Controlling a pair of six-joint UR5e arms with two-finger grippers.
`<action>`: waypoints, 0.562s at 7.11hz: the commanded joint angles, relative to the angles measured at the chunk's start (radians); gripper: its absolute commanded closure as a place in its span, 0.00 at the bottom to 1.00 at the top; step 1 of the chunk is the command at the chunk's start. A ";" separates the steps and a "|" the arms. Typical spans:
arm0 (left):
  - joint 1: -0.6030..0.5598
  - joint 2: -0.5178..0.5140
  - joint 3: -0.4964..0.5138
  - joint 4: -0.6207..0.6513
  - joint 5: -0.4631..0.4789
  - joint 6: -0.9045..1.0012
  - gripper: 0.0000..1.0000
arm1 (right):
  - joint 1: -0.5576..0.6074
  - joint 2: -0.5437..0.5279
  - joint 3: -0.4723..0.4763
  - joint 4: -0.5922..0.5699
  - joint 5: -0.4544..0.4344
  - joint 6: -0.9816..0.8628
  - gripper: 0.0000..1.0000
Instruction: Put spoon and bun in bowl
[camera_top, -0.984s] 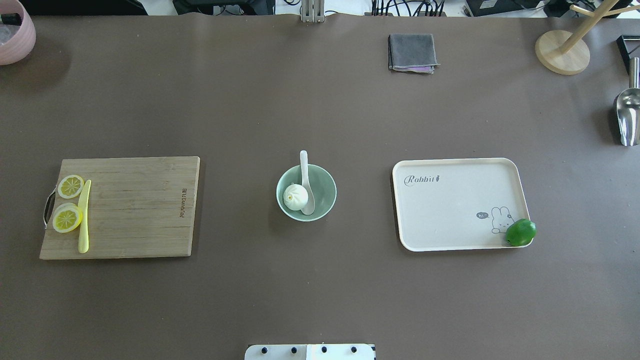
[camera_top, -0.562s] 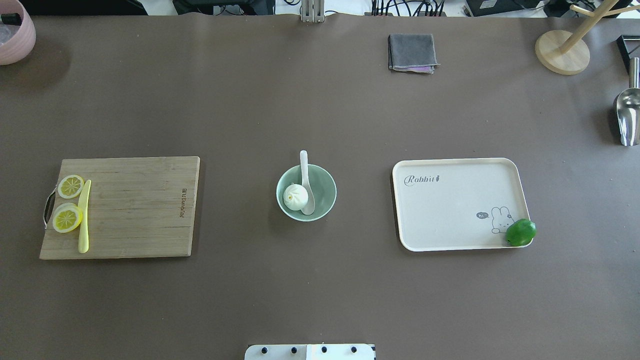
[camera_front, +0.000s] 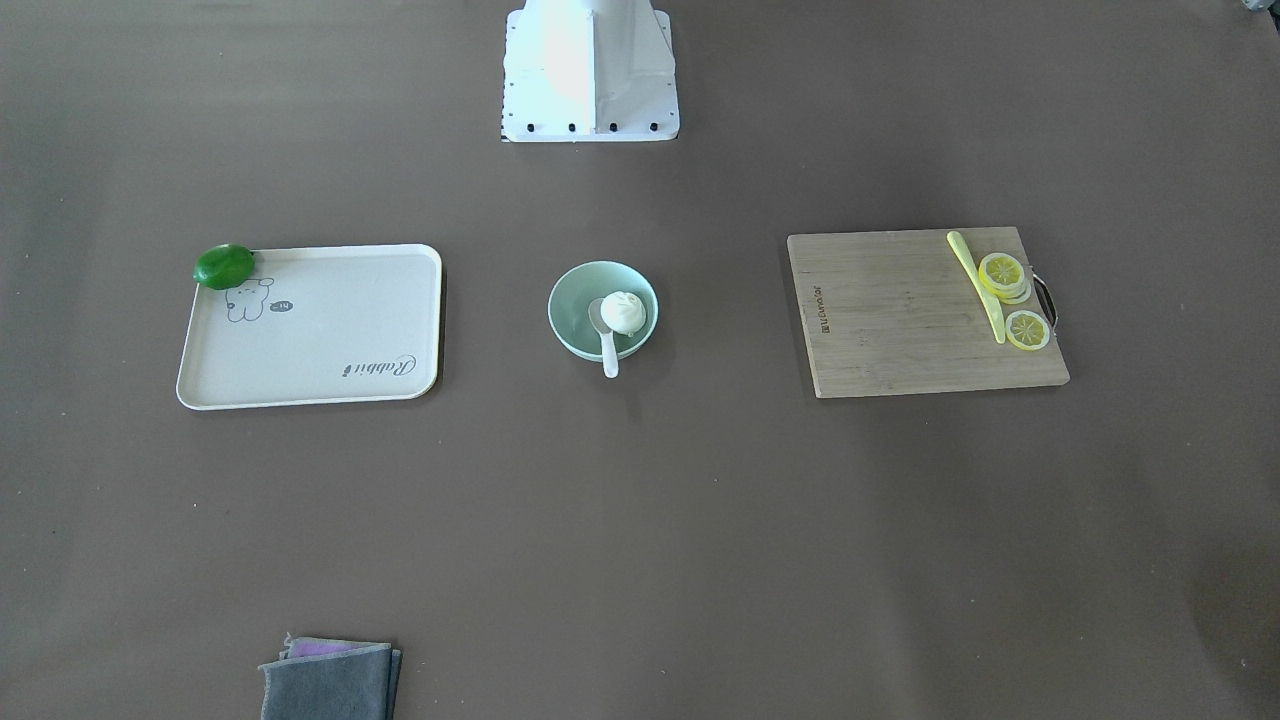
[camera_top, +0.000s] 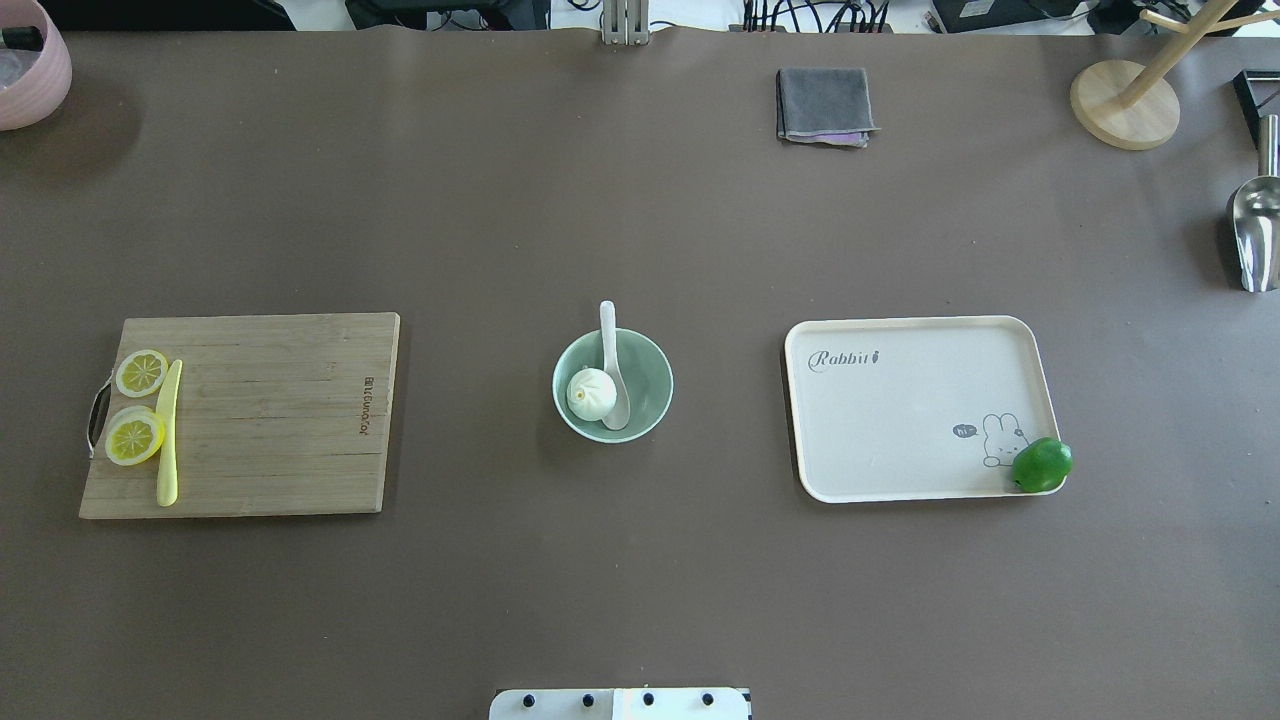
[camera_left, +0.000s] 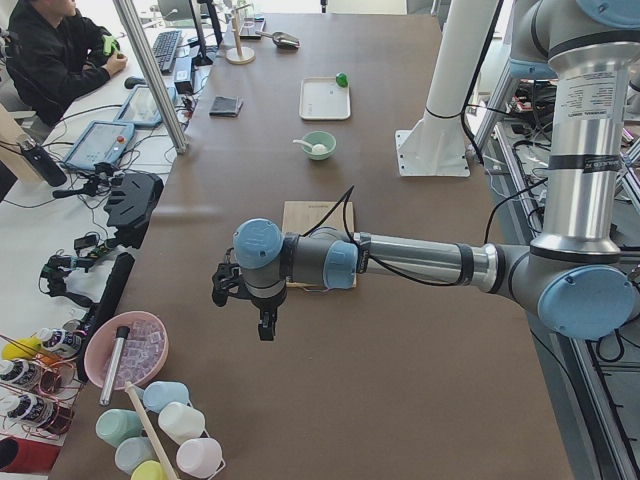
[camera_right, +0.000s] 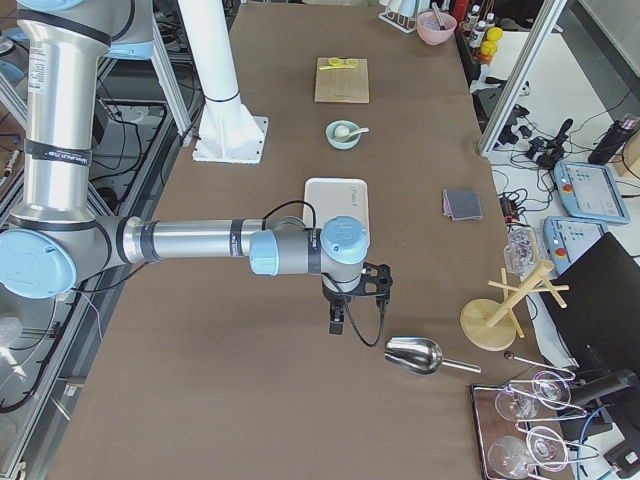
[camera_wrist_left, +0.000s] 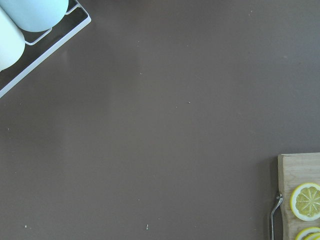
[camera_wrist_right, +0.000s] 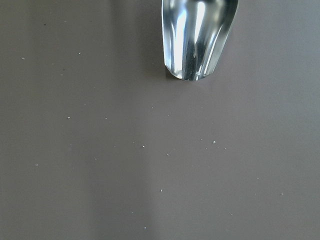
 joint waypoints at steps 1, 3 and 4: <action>0.000 -0.001 -0.001 0.000 0.000 -0.001 0.02 | -0.001 0.000 -0.002 -0.001 0.002 0.001 0.00; 0.002 -0.001 -0.001 0.000 -0.001 -0.001 0.02 | -0.001 0.000 0.000 -0.001 0.006 0.002 0.00; 0.002 -0.001 -0.001 0.000 -0.001 -0.001 0.02 | -0.001 -0.002 0.000 -0.001 0.006 0.002 0.00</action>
